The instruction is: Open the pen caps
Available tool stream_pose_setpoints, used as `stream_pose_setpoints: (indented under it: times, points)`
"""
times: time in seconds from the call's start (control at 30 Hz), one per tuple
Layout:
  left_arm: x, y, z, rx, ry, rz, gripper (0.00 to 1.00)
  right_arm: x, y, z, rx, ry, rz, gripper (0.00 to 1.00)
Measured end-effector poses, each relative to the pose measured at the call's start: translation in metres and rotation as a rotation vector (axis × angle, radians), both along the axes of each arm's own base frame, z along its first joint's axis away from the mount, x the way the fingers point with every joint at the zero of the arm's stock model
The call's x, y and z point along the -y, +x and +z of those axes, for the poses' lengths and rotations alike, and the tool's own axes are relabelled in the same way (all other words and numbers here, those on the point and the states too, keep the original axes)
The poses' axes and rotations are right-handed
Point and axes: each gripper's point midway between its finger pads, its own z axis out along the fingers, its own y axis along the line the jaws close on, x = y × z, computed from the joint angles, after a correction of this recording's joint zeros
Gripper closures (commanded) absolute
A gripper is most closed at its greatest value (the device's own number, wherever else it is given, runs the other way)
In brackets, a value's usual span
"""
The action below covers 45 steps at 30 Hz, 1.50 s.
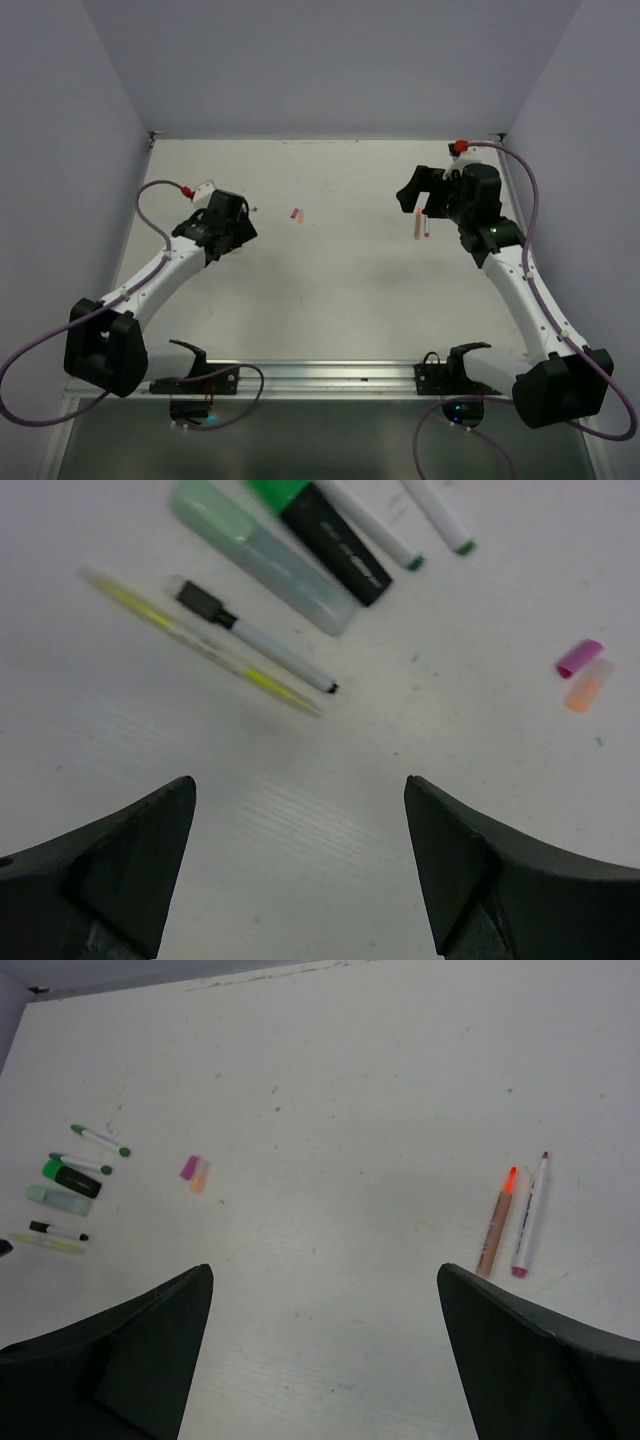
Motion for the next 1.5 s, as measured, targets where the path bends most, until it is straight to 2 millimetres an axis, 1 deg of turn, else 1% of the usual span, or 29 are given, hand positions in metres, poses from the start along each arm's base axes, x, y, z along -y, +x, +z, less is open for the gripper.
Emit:
stream_pose_setpoints:
  times: [0.1,0.17,0.27,0.33,0.47,0.57,0.67,0.87,1.03,1.13,1.27,1.43,1.5]
  points:
    - [-0.049,-0.017,-0.011,0.009,-0.036,0.196,0.15,-0.013,-0.006,-0.008,-0.021,0.014,0.042,0.01]
    - [-0.071,-0.024,-0.012,0.033,-0.06,0.301,0.15,-0.021,-0.009,-0.011,-0.026,0.012,0.067,0.01]
    - [-0.091,-0.026,-0.013,0.049,-0.095,0.413,0.15,-0.034,-0.014,-0.011,-0.024,0.009,0.103,0.01]
    - [-0.101,-0.023,-0.018,0.043,-0.109,0.462,0.15,-0.041,-0.018,-0.01,-0.02,0.006,0.124,0.01]
    - [-0.121,-0.024,-0.044,-0.038,-0.118,0.553,0.21,-0.05,-0.023,-0.007,-0.007,-0.011,0.146,0.02]
    - [-0.134,-0.025,-0.063,-0.104,-0.139,0.61,0.3,-0.055,-0.025,-0.008,-0.001,-0.027,0.155,0.01]
    - [-0.14,-0.019,-0.073,-0.142,-0.162,0.636,0.36,-0.057,-0.027,-0.01,0.002,-0.044,0.155,0.01]
    - [-0.144,0.019,-0.074,-0.146,-0.197,0.634,0.42,-0.058,-0.027,-0.012,0.006,-0.069,0.149,0.02]
    - [-0.149,0.037,-0.083,-0.169,-0.22,0.642,0.46,-0.058,-0.027,-0.013,0.012,-0.088,0.14,0.02]
    - [-0.148,0.039,-0.091,-0.196,-0.233,0.641,0.47,-0.057,-0.027,-0.014,0.013,-0.096,0.131,0.01]
    - [-0.144,0.034,-0.1,-0.235,-0.242,0.638,0.47,-0.057,-0.027,-0.016,0.012,-0.107,0.125,0.01]
    - [-0.143,0.031,-0.1,-0.252,-0.243,0.638,0.5,-0.056,-0.028,-0.019,0.009,-0.118,0.12,0.01]
    - [-0.143,0.031,-0.101,-0.254,-0.241,0.638,0.53,-0.056,-0.028,-0.019,0.008,-0.121,0.118,0.02]
